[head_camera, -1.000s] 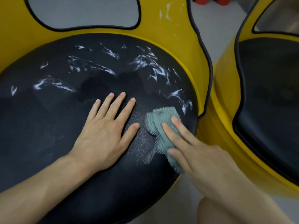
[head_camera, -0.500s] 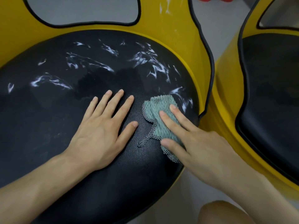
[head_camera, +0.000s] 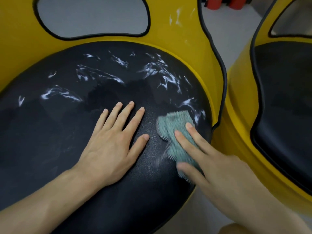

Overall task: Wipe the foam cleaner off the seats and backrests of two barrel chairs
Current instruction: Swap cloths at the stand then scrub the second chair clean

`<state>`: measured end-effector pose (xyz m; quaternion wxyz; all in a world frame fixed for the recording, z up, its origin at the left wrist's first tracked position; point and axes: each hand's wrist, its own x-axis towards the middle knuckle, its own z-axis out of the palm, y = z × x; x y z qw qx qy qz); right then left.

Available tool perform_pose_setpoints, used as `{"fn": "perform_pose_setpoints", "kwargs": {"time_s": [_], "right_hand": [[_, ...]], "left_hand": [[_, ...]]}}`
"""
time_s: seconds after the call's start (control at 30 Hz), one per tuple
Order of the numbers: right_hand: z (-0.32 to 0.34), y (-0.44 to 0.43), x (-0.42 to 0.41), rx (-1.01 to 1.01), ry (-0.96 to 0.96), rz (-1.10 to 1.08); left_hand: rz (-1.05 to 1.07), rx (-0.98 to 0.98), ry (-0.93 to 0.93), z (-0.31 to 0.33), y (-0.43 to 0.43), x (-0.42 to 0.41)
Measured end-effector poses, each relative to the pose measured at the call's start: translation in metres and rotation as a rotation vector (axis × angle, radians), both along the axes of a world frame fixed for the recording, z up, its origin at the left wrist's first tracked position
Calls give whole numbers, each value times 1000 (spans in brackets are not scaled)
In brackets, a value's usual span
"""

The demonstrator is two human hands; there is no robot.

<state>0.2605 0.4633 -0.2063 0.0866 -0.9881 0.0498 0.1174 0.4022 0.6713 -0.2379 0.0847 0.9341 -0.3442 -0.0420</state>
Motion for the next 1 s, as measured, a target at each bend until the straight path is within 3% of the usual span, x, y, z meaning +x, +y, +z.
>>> {"fn": "perform_pose_setpoints", "kwargs": {"time_s": [0.13,0.23,0.4,0.5,0.63,0.7,0.77,0.87,1.0], "right_hand": [[-9,5,-34,72,-37,-53],[6,1,-3,-69,-10,46],[7,-2,47,-106,13,50],[2,6,16,-133,17,48],[-6,10,-19,-17,-95,-11],[1,6,1,-131,-81,68],[2,1,27,-159,-14,33],[3,3,50,-171,-58,46],[-5,12,6,-121,-78,20]], "left_hand": [[10,13,0,1,-1,0],[8,14,-4,1,0,1],[3,3,-2,0,-1,0],[2,14,0,1,-1,0],[4,24,-3,3,-1,-1],[2,21,-1,3,-1,-2],[-3,13,5,4,-1,-2],[-2,24,0,4,-1,-1],[-2,31,-2,6,-1,-1]]}}
